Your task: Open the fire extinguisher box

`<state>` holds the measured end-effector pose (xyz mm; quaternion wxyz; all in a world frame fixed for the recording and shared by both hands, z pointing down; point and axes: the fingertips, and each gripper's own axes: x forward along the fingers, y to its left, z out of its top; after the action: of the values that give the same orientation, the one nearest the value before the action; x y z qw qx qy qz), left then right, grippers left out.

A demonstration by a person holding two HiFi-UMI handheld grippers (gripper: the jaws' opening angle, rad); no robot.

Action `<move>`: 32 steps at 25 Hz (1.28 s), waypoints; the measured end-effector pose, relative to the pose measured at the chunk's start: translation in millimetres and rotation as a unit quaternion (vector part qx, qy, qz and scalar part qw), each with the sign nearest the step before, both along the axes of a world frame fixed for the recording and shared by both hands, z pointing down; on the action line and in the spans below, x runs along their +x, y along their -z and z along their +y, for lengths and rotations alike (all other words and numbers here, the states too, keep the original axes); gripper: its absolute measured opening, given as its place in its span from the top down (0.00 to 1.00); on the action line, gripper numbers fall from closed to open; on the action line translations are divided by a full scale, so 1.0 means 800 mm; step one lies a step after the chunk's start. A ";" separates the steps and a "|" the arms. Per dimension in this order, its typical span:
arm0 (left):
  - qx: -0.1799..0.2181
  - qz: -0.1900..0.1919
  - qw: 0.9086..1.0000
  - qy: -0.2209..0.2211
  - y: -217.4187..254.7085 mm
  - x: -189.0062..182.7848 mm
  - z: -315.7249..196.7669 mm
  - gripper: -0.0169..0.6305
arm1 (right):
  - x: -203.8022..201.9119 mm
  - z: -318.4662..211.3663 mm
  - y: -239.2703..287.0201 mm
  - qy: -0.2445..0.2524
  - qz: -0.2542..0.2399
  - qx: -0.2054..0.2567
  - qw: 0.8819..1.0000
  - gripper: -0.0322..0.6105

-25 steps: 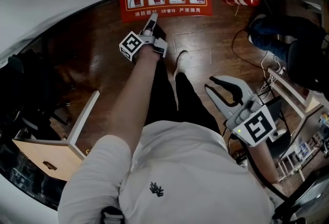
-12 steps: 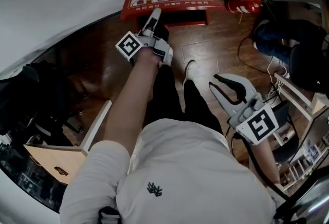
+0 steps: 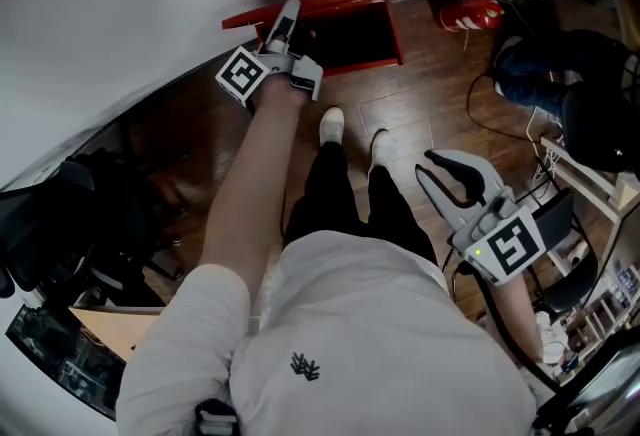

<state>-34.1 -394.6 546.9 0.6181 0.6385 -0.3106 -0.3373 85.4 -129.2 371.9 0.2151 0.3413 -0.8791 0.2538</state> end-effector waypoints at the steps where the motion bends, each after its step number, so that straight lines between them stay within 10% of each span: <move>1: 0.001 0.000 1.000 0.001 0.002 0.000 -0.008 0.88 | 0.000 -0.001 0.000 -0.003 0.001 0.001 1.000 0.83; 23: -0.004 0.007 1.000 -0.005 0.006 -0.007 -0.045 0.75 | -0.002 0.003 0.000 -0.052 0.012 -0.010 0.999 0.83; 32: 0.051 -0.071 0.995 -0.039 0.052 0.003 0.026 0.75 | 0.006 0.049 0.009 -0.033 0.006 0.029 0.999 0.83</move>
<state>-31.9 -373.6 505.3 0.5743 0.7030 -0.3107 -0.2820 90.6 -89.9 364.6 0.2016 0.3779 -0.8730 0.2331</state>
